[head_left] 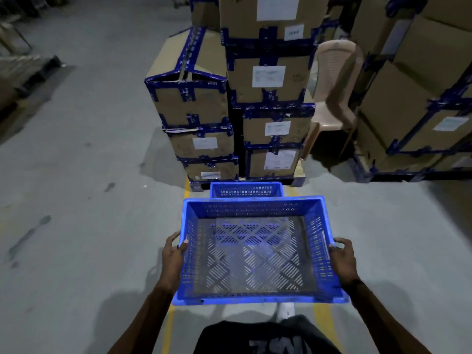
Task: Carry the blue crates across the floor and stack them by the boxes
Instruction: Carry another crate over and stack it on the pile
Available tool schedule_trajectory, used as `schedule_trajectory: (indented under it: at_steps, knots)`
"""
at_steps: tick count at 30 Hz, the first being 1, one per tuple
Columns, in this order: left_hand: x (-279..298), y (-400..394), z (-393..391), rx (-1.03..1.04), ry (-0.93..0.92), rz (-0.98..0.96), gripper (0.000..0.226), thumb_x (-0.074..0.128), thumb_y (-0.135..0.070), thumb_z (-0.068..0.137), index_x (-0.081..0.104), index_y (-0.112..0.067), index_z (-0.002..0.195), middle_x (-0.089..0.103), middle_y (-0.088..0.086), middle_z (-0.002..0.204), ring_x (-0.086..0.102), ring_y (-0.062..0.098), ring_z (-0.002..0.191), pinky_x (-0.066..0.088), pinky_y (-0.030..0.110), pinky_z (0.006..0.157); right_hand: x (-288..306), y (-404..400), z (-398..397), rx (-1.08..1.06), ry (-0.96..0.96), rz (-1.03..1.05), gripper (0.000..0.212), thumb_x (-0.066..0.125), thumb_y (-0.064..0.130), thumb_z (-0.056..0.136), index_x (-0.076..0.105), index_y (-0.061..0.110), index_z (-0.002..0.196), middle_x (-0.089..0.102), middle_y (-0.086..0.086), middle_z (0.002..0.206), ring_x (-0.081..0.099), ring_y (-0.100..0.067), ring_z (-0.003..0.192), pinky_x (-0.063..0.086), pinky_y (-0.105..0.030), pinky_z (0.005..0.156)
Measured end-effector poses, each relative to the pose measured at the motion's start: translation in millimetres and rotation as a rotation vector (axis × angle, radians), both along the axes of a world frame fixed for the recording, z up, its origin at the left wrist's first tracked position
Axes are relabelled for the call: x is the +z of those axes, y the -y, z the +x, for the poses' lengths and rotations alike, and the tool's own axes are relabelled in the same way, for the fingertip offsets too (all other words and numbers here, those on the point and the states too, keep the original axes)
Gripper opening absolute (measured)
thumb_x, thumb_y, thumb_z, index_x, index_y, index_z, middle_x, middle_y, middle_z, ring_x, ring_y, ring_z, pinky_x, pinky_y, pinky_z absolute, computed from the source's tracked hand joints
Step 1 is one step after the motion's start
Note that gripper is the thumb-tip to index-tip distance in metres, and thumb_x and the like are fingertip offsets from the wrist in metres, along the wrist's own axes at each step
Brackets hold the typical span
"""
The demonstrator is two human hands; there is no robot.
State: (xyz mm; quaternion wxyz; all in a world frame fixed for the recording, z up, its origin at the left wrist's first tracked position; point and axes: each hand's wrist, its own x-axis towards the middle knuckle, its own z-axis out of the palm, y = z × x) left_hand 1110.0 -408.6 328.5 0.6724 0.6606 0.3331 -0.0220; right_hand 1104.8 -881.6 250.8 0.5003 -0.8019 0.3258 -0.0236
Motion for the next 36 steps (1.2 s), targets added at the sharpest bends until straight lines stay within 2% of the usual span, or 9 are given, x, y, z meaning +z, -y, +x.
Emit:
schedule_trajectory:
  at_steps: [8,11,13,17,21,27,30,33,36]
  knots:
    - [-1,70,86,0.093,0.017,0.053,0.034,0.064,-0.005,0.097,0.062,-0.015,0.129,0.064,0.015,0.129,0.066,0.028,0.102,0.055,0.046,0.088,34,64,115,0.147,-0.067,-0.035,0.028,0.056,0.017,0.097,0.046,0.044,0.096,0.068,-0.021,0.076,0.055,-0.029,0.056,0.048,-0.046,0.060]
    - [-1,89,121,0.106,0.013,0.059,0.033,0.062,-0.003,0.098,0.061,-0.012,0.129,0.068,0.016,0.118,0.066,0.015,0.084,0.055,0.034,0.077,48,69,151,0.149,-0.071,-0.033,0.029,0.054,0.015,0.097,0.044,0.042,0.102,0.067,-0.015,0.075,0.056,-0.028,0.058,0.047,-0.044,0.059]
    - [-7,95,144,0.080,0.005,0.064,0.030,0.065,-0.010,0.097,0.063,-0.023,0.124,0.070,0.020,0.109,0.066,0.021,0.080,0.057,0.040,0.078,50,71,178,0.133,-0.059,-0.016,0.026,0.054,0.012,0.097,0.047,0.034,0.110,0.063,-0.005,0.073,0.057,-0.024,0.060,0.047,-0.039,0.064]
    - [-37,102,192,0.065,-0.008,0.100,0.028,0.062,-0.010,0.098,0.062,-0.021,0.124,0.064,0.012,0.123,0.063,0.030,0.103,0.053,0.047,0.092,14,87,226,0.054,-0.084,0.035,0.028,0.057,0.021,0.093,0.054,0.048,0.100,0.064,-0.016,0.075,0.056,-0.018,0.053,0.051,-0.042,0.066]
    - [-66,111,241,0.094,-0.061,0.056,0.034,0.055,-0.003,0.099,0.062,-0.017,0.129,0.065,-0.001,0.109,0.059,0.020,0.096,0.050,0.033,0.081,-47,117,261,0.030,-0.097,0.071,0.023,0.059,0.034,0.088,0.054,0.048,0.107,0.069,-0.017,0.078,0.062,-0.028,0.065,0.055,-0.050,0.070]
    - [-151,99,289,-0.013,-0.175,0.063,0.035,0.059,-0.016,0.088,0.067,-0.044,0.110,0.067,0.016,0.095,0.057,0.027,0.080,0.048,0.044,0.075,-20,95,303,0.040,-0.039,0.161,0.026,0.060,0.009,0.097,0.055,0.031,0.109,0.065,-0.006,0.063,0.057,-0.001,0.048,0.048,-0.016,0.050]
    - [-164,105,311,-0.044,-0.230,0.082,0.038,0.058,-0.006,0.094,0.063,-0.033,0.121,0.065,0.020,0.097,0.057,0.026,0.083,0.046,0.041,0.077,-37,98,322,0.018,-0.030,0.416,0.031,0.076,0.024,0.082,0.057,0.029,0.106,0.070,0.001,0.061,0.064,-0.007,0.054,0.054,-0.021,0.054]
    - [-184,113,329,-0.077,-0.238,0.088,0.039,0.056,-0.004,0.098,0.056,-0.025,0.130,0.064,0.019,0.099,0.055,0.024,0.079,0.043,0.037,0.072,-61,108,341,0.050,-0.046,0.517,0.066,0.089,0.037,0.054,0.056,0.020,0.110,0.071,-0.002,0.065,0.068,-0.012,0.059,0.057,-0.023,0.059]
    - [-212,121,341,-0.105,-0.227,0.093,0.037,0.052,0.002,0.100,0.052,-0.017,0.131,0.063,0.018,0.112,0.059,0.025,0.084,0.049,0.035,0.072,-90,109,363,0.021,-0.093,0.485,0.031,0.064,0.005,0.084,0.056,0.020,0.109,0.072,-0.002,0.064,0.068,-0.009,0.058,0.058,-0.024,0.058]
